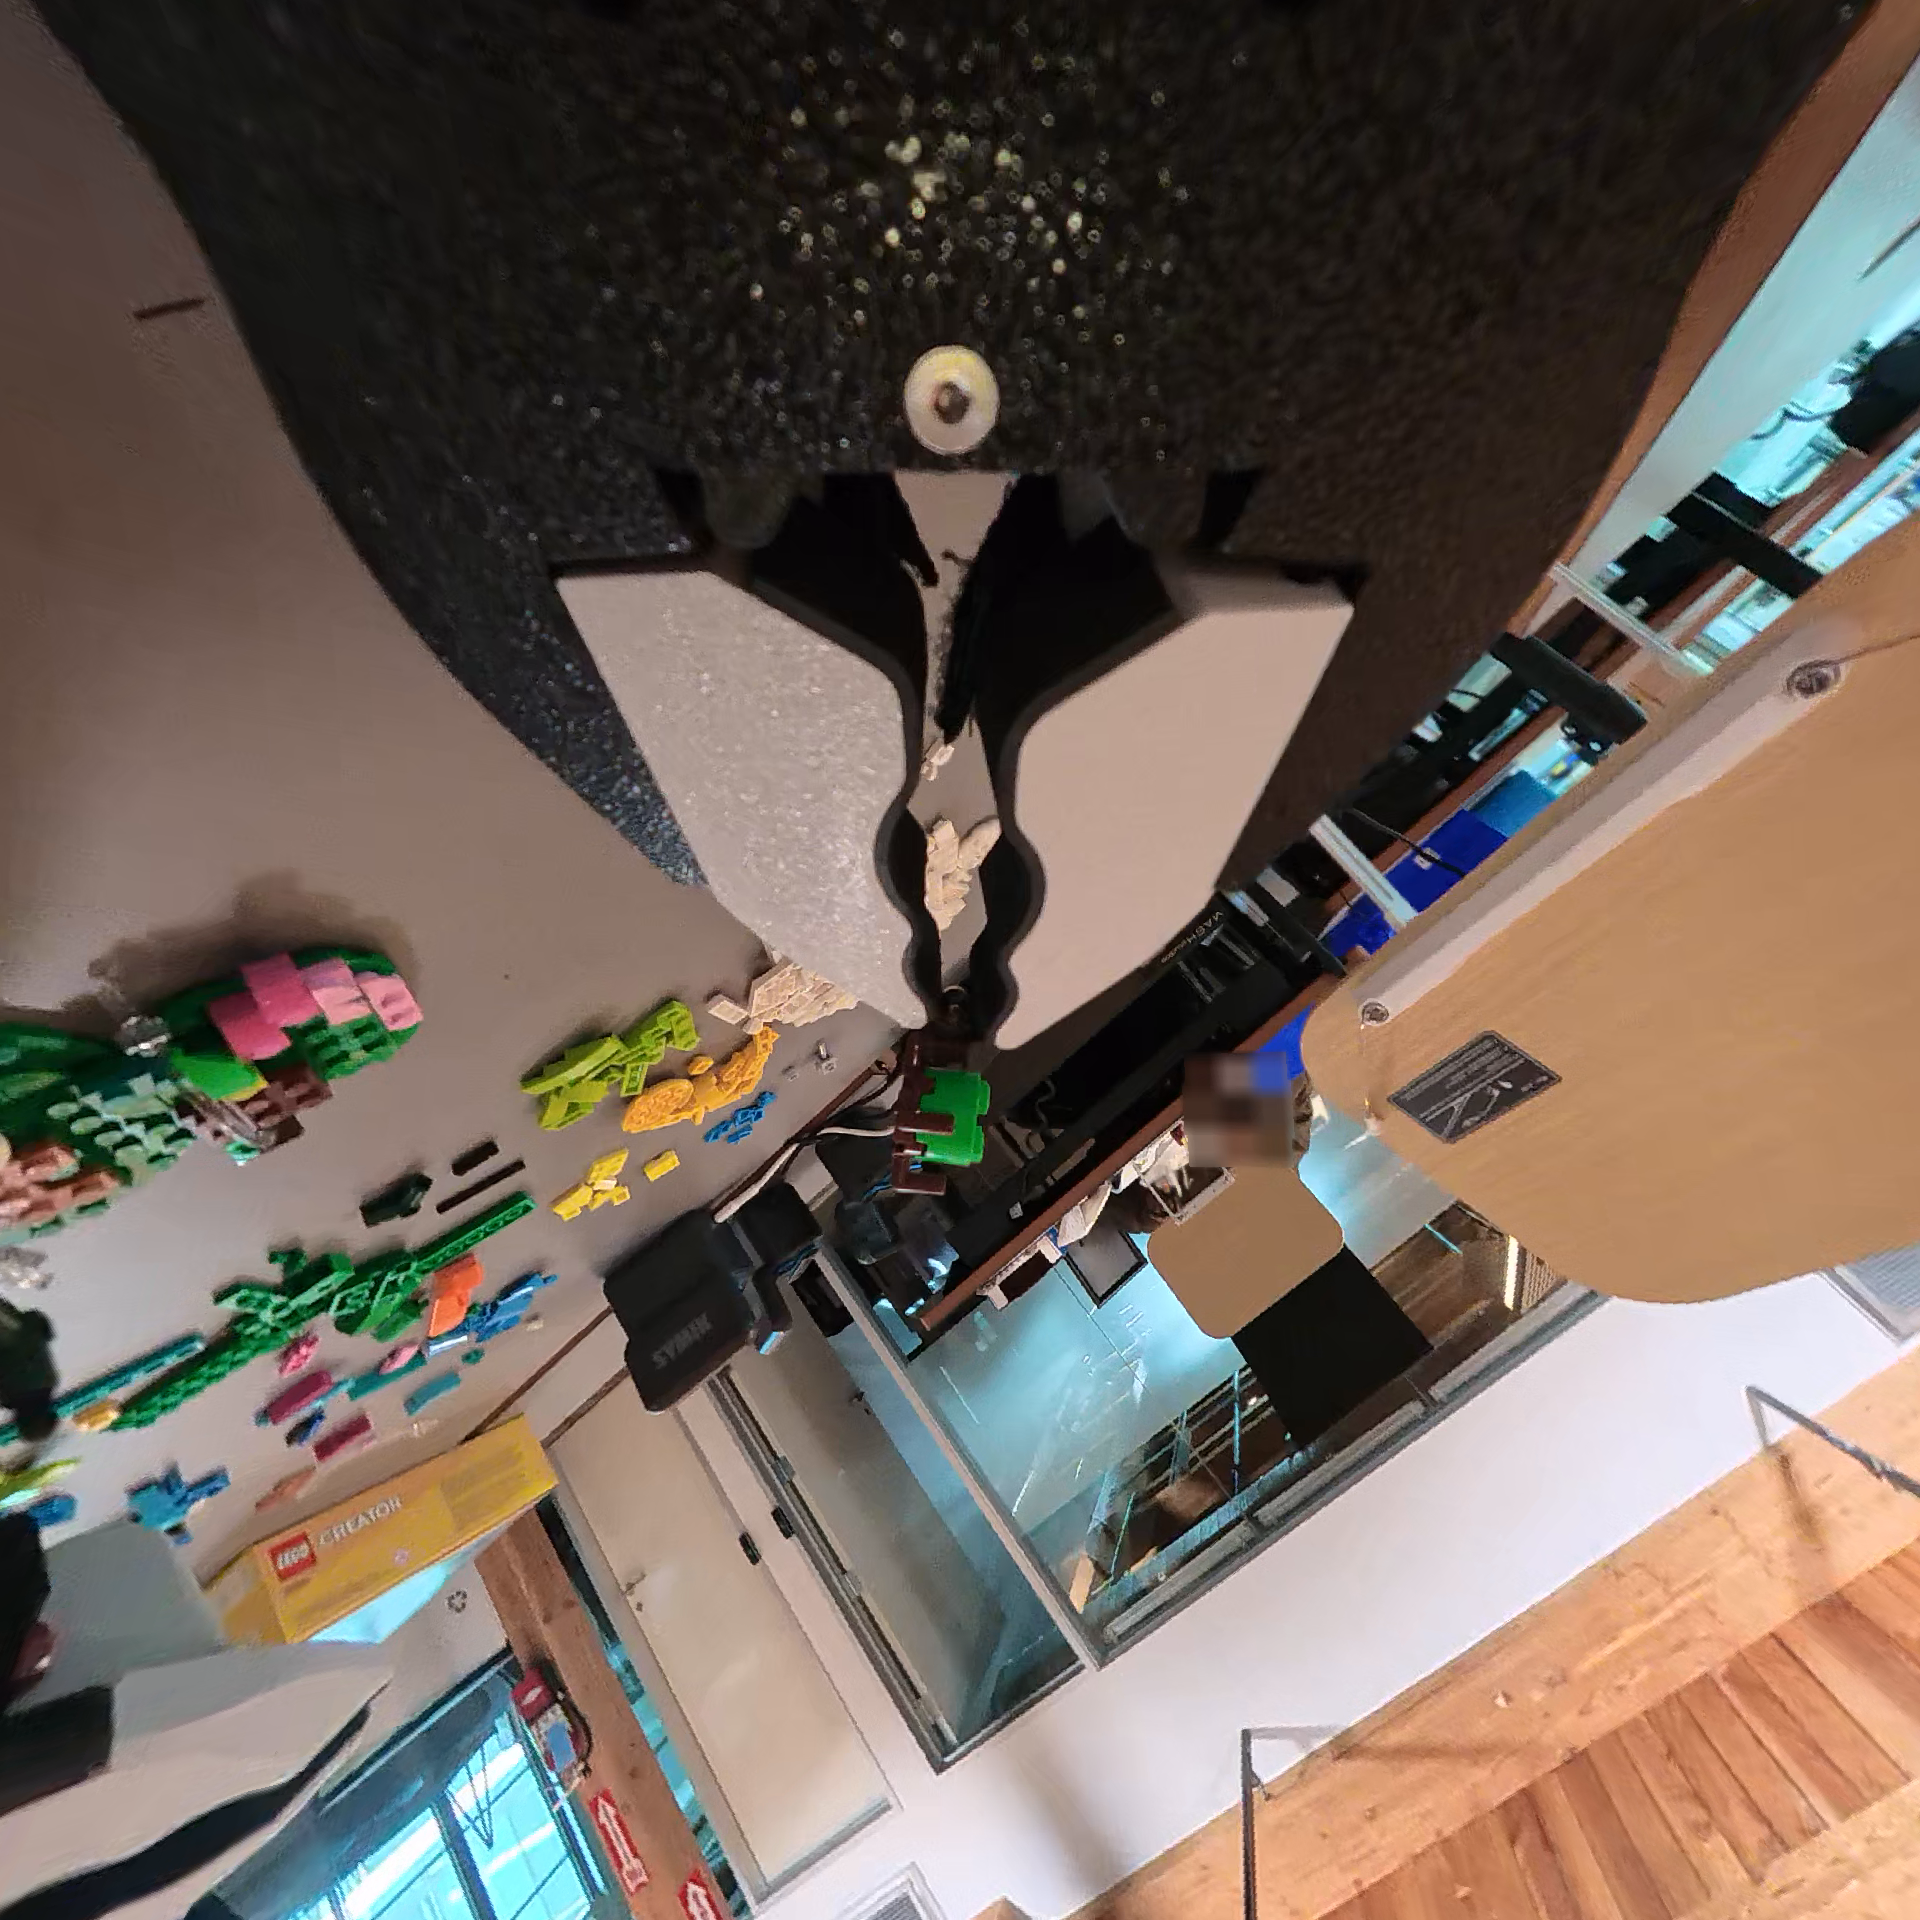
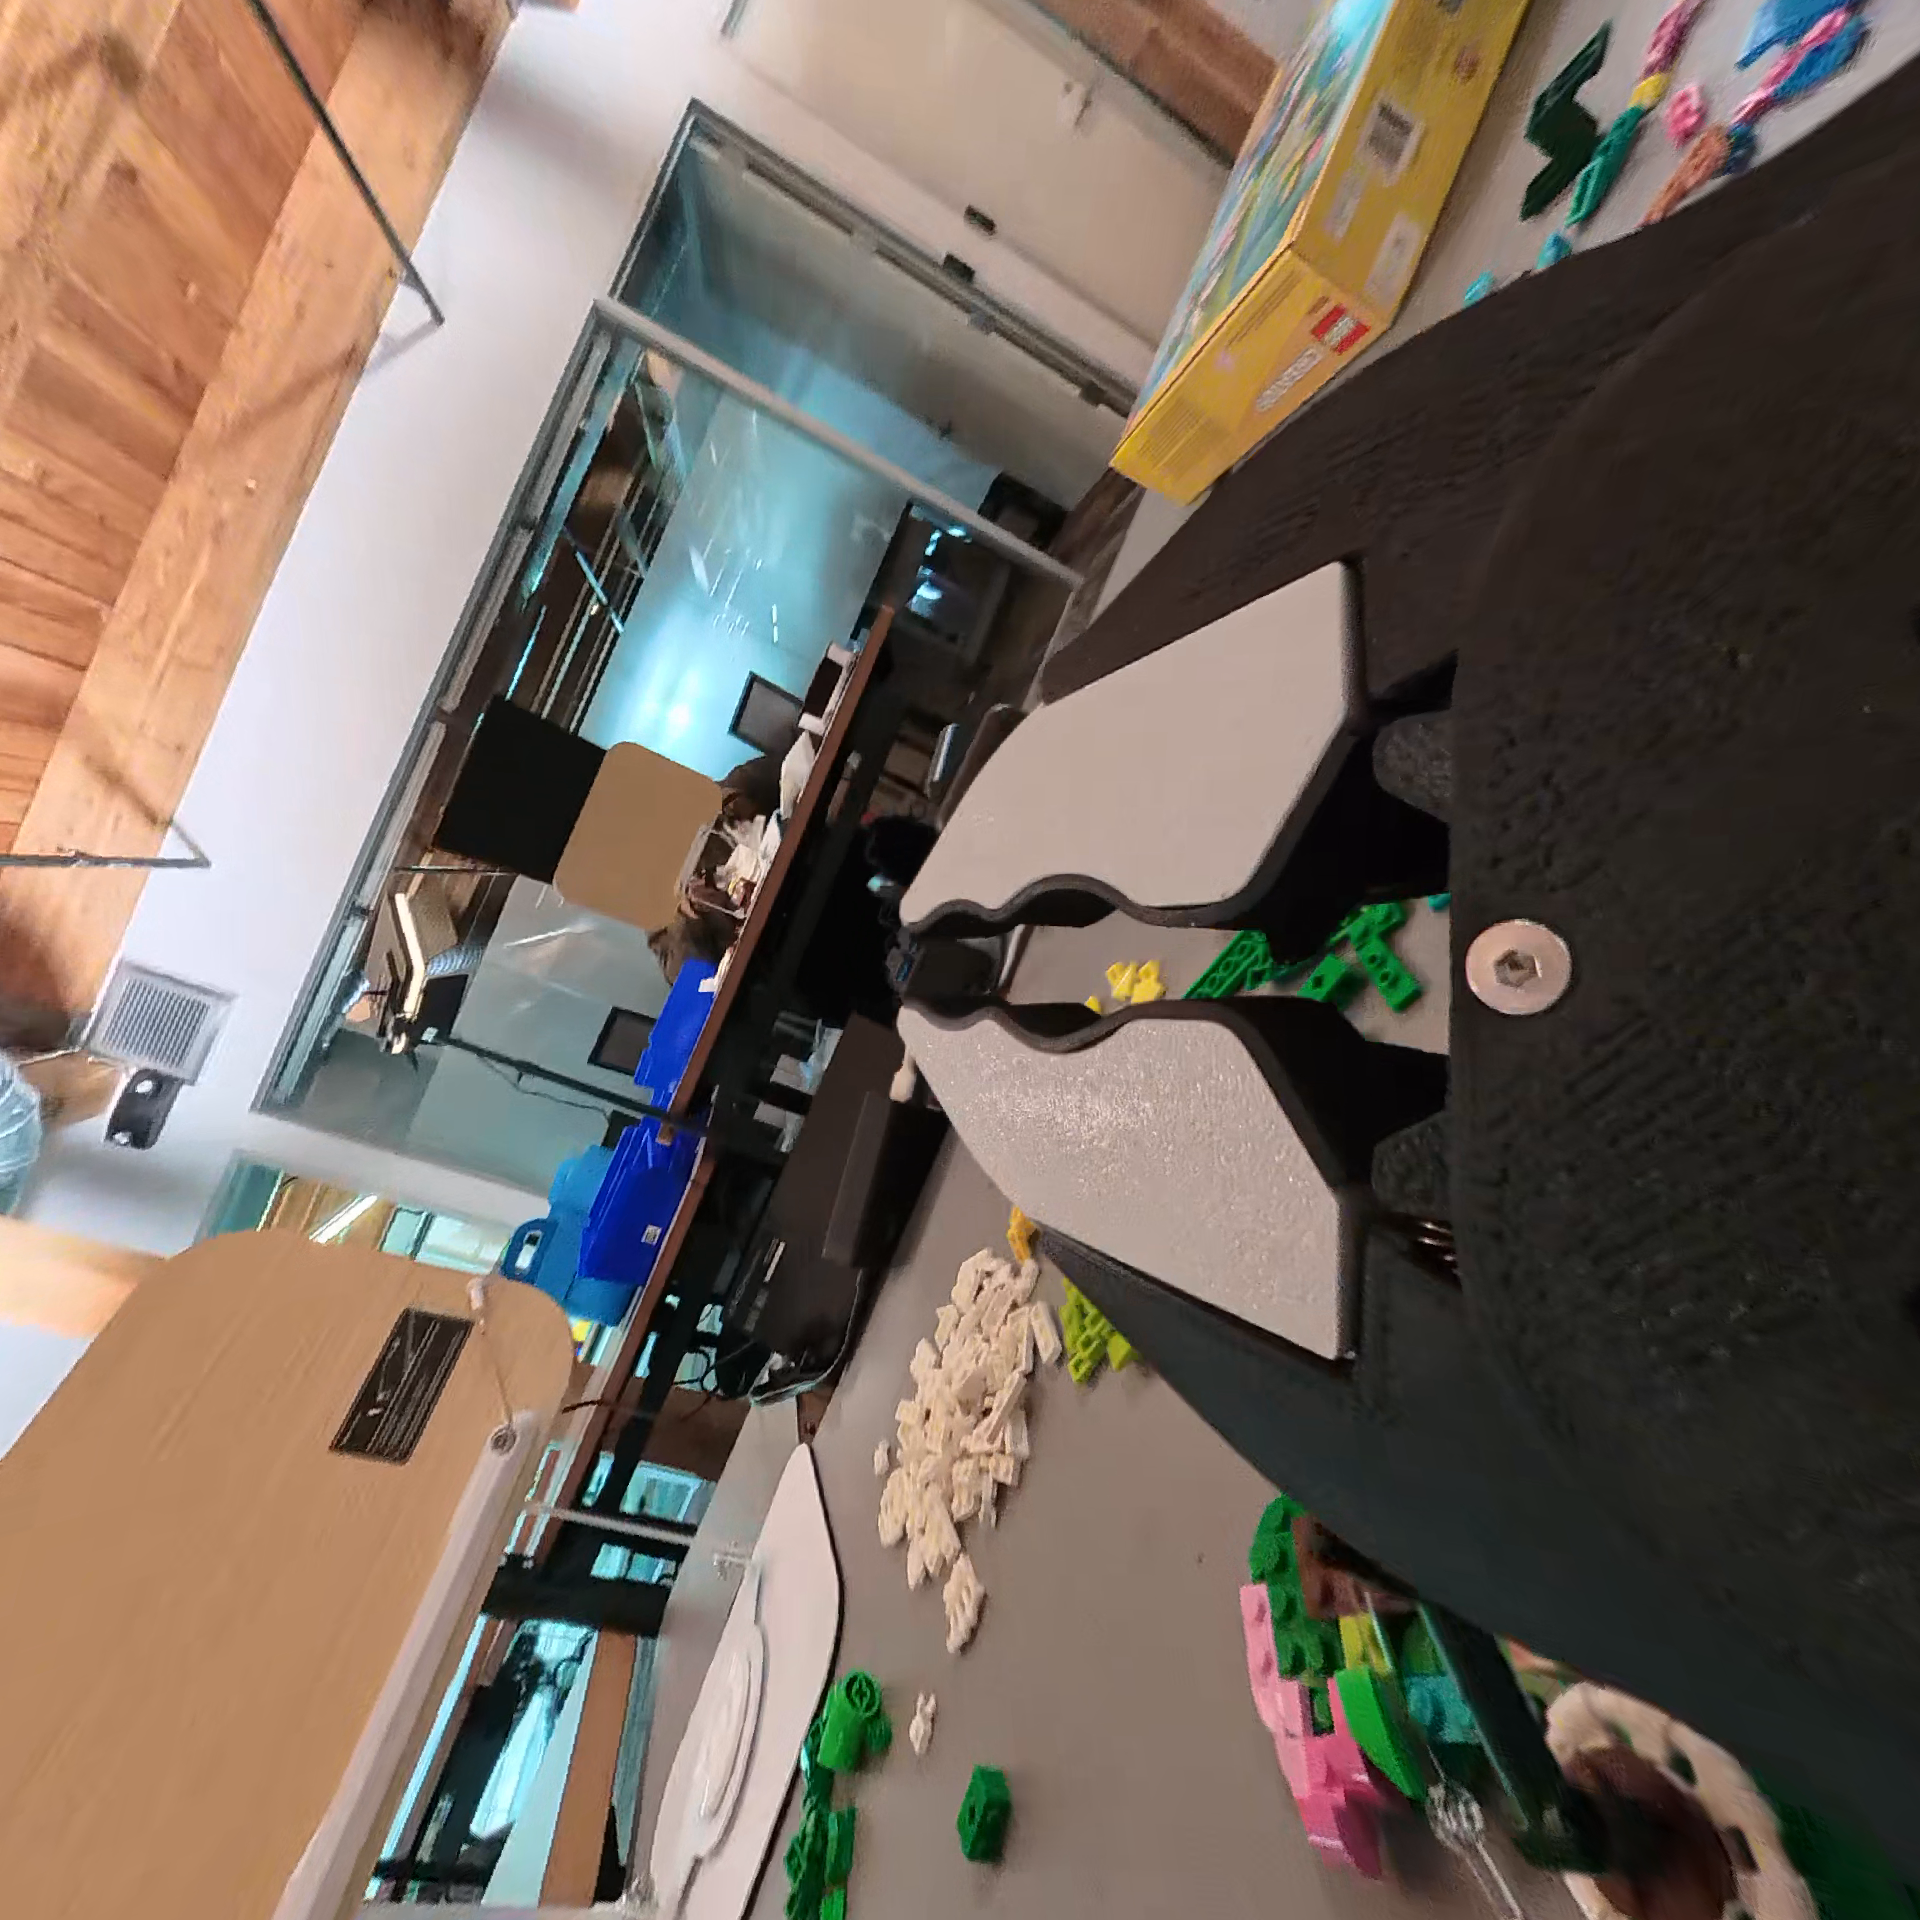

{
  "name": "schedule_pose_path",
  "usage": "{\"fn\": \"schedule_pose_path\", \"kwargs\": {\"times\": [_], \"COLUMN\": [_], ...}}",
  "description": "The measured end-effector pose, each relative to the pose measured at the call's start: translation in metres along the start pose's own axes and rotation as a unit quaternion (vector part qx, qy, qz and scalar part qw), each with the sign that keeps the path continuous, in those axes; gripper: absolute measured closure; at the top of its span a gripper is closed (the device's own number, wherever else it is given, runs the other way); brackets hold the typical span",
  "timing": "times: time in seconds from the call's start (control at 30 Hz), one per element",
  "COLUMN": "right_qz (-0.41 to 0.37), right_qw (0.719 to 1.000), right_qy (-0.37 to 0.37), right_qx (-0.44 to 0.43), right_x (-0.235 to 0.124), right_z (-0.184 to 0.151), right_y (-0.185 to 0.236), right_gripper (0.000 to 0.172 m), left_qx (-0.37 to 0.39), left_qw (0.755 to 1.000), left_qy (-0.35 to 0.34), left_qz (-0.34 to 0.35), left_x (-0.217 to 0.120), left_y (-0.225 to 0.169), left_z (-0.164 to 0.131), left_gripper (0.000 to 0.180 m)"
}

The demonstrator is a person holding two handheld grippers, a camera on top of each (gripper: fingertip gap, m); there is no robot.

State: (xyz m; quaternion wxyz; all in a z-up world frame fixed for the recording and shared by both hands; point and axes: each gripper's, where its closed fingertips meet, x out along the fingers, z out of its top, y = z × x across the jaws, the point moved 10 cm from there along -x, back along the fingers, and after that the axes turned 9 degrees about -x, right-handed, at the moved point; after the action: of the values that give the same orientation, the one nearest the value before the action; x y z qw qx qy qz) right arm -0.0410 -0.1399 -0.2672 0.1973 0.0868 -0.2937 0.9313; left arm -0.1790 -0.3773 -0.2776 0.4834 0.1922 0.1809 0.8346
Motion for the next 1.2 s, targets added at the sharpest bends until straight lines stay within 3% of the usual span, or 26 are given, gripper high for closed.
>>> {"fn": "schedule_pose_path", "kwargs": {"times": [0.57, 0.83, 1.07, 1.2], "right_qz": [-0.027, -0.018, 0.126, 0.199], "right_qw": [0.999, 0.999, 0.983, 0.976], "right_qy": [0.031, 0.016, -0.062, -0.071], "right_qx": [0.035, 0.034, 0.121, 0.052], "right_x": [0.004, 0.006, 0.009, 0.025], "right_z": [-0.009, -0.005, 0.024, 0.036], "right_y": [-0.006, -0.006, -0.001, -0.001], "right_gripper": [0.166, 0.166, 0.162, 0.158], "left_qx": [0.051, 0.056, -0.031, -0.082], "left_qw": [0.998, 0.998, 0.996, 0.986], "left_qy": [0.029, 0.02, -0.027, -0.051], "left_qz": [0.006, -0.03, -0.085, -0.137], "left_x": [0.003, 0.009, 0.051, 0.072], "left_y": [-0.006, -0.012, -0.024, -0.03], "left_z": [-0.007, -0.007, -0.001, 0.0], "left_gripper": [0.175, 0.175, 0.174, 0.175]}}
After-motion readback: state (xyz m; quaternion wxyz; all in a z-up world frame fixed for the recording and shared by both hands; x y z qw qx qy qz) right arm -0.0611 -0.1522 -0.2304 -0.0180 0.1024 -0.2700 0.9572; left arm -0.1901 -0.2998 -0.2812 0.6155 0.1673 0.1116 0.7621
